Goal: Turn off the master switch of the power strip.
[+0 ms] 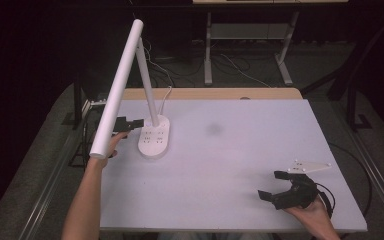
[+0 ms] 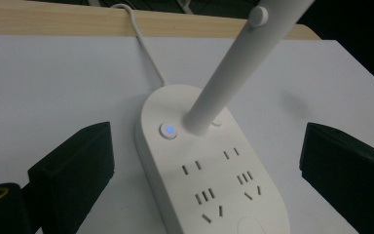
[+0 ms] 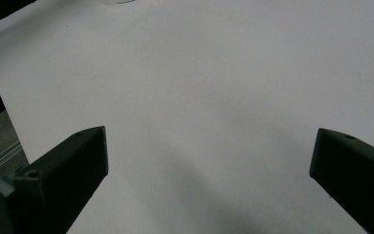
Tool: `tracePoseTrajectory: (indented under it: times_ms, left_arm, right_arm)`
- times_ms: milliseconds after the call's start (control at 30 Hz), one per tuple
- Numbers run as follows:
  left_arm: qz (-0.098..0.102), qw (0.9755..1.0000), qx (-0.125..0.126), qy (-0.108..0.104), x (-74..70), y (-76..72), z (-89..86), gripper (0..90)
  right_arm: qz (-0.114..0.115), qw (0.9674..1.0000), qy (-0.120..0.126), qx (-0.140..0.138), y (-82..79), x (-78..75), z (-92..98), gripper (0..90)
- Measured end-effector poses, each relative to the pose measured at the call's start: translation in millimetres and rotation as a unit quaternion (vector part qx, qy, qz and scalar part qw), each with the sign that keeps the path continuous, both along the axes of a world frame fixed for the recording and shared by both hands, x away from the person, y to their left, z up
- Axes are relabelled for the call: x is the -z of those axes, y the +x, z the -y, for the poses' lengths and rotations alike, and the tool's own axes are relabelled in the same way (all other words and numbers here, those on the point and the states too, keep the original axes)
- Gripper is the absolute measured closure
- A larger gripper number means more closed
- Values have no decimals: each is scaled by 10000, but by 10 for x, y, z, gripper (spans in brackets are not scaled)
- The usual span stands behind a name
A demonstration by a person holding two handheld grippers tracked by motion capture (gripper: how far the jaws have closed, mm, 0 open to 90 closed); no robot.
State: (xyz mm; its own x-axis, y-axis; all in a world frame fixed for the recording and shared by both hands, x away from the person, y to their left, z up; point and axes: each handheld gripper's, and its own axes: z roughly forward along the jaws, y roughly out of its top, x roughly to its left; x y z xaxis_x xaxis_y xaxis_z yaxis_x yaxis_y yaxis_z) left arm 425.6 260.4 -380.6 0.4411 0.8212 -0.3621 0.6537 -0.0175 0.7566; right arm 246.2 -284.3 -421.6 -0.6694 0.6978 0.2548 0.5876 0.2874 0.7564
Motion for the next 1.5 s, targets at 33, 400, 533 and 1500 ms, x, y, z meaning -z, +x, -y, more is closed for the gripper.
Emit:
tracePoseTrajectory:
  times_ms: [33,400,533,1500]
  left_arm:
    - [-6,10000,-24,-21,0,12,-1,56]
    - [-71,9998,-173,-29,-10,176,39,131]
    - [-93,9995,-264,-113,13,224,55,143]
    - [-224,9965,-511,-620,232,391,84,473]
  right_arm:
    - [-3,10000,-2,0,0,0,0,0]
    - [14,10000,-25,-12,0,3,7,0]
    - [-12,10000,-35,-5,-1,5,3,0]
    - [-44,10000,-70,-29,4,27,-3,0]
